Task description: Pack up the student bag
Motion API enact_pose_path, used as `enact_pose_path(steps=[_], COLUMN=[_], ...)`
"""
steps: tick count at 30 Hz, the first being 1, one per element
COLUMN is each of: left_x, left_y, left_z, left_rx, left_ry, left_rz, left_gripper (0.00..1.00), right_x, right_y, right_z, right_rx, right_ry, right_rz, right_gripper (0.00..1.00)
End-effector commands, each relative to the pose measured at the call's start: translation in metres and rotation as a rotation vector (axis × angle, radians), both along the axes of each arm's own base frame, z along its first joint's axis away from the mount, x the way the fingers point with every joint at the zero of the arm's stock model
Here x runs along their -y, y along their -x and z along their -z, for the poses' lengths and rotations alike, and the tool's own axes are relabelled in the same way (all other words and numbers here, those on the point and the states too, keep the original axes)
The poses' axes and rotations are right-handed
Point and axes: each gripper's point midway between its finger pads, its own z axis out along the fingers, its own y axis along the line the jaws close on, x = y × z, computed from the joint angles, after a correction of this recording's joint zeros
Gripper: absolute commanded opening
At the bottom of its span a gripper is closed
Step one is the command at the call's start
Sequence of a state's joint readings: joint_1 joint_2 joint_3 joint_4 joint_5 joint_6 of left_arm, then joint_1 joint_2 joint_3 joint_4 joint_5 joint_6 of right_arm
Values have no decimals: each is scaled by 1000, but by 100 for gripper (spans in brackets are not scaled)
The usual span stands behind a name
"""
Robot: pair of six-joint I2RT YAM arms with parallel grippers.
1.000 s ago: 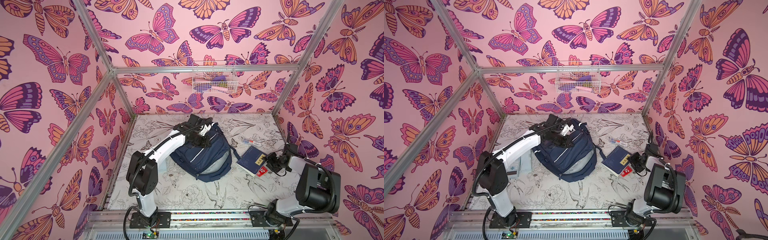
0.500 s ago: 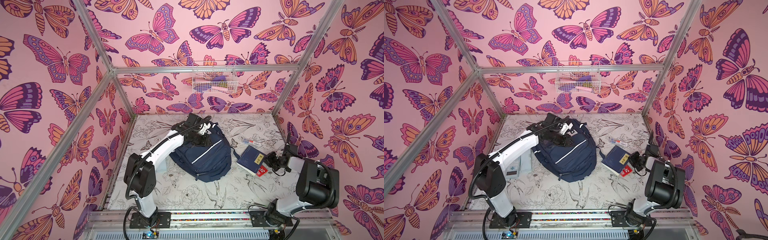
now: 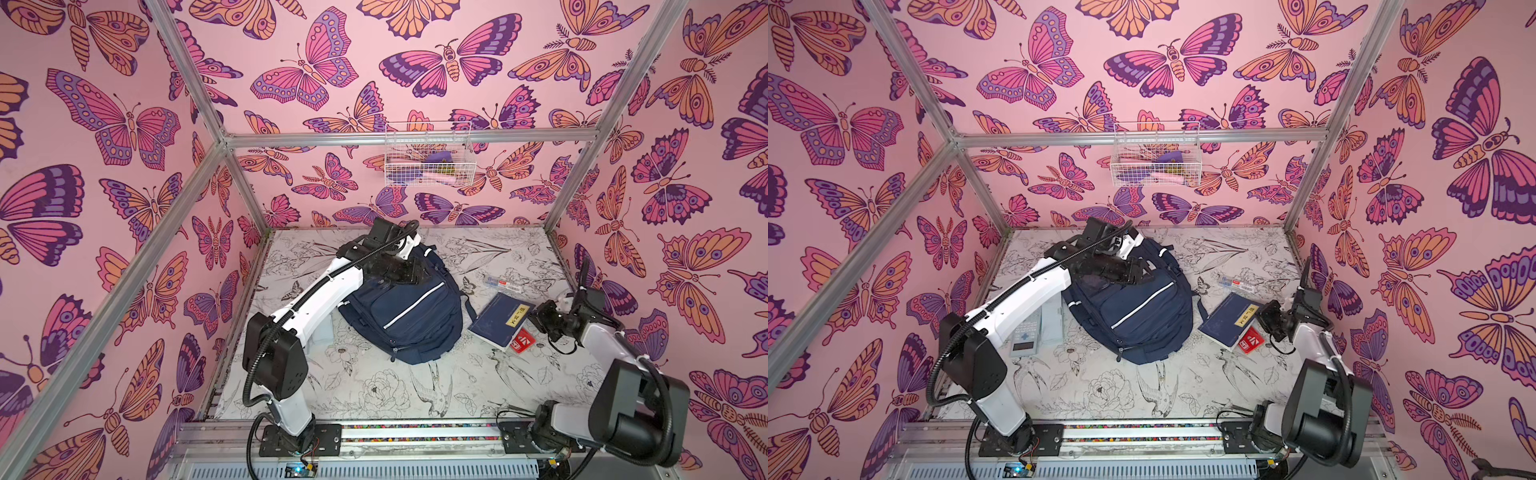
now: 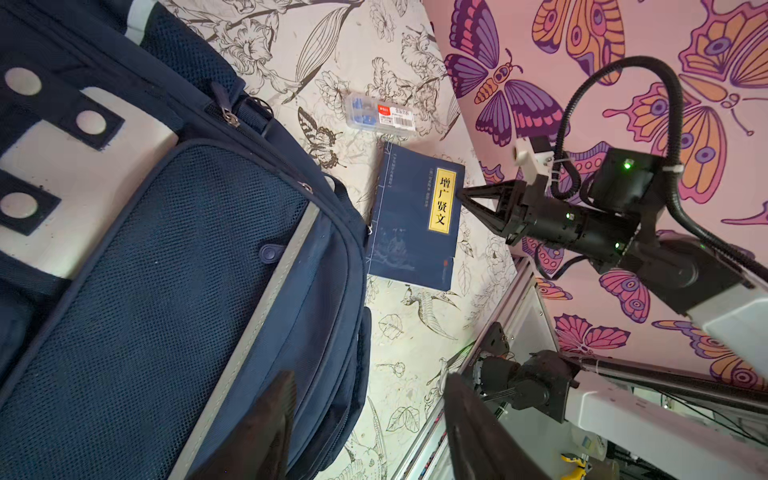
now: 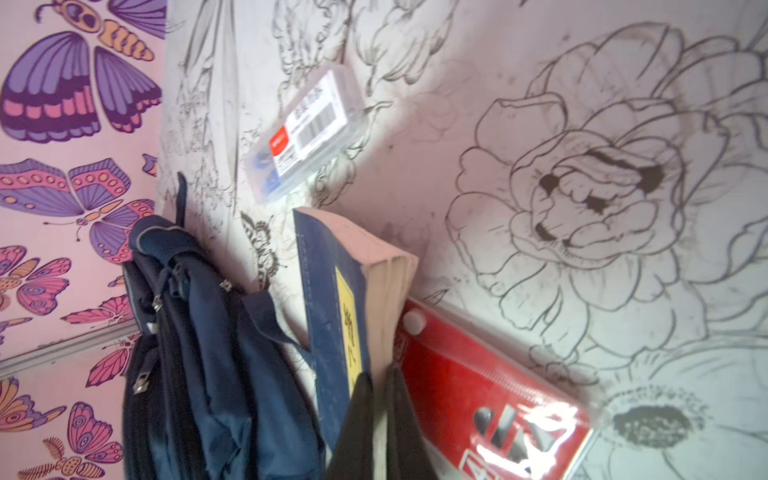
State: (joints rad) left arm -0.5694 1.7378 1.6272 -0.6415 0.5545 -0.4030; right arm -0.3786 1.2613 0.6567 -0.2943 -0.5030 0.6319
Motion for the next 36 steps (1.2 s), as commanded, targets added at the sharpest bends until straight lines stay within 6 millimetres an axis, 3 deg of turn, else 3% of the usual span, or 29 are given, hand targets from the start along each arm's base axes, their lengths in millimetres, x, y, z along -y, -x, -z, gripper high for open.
enact_pose_path(steps=[1,8,15,19,20,23,30,33,36], left_x=[8,19,28,21,22,23,26,28,29], left_y=[-3,-1,3,-6,1,2,2,3,5], left_z=[-10,-27,-48,-62,-65,-64,-65,-69,-78], left_rx=[-21,-19,-24,109,27,-29,-43,-63,-70], left_ry=[80,214,458,543,582,608,678,714,763], left_rz=[-4,-4,17,25,32,29,39,52,79], left_gripper=[60,63,70,70,74,83,86,78,62], right_x=[-20,-42,-93,-120,-129,-151,-197,-215,-224], right_y=[6,1,-7,-6,-5,-2,-1,-1,-6], right_z=[-30,-98,-178,-228,-239,-258,-282,-279,-270], right_rx=[35,210,465,619,644,688,759,755,735], right_ry=[-5,61,21,-78,-93,-127,-244,-267,-290], right_rz=[-77,-172,-321,-404,-435,-506,-613,-652,-657], right_gripper=[0,0,0,0,0,0,0,0,0])
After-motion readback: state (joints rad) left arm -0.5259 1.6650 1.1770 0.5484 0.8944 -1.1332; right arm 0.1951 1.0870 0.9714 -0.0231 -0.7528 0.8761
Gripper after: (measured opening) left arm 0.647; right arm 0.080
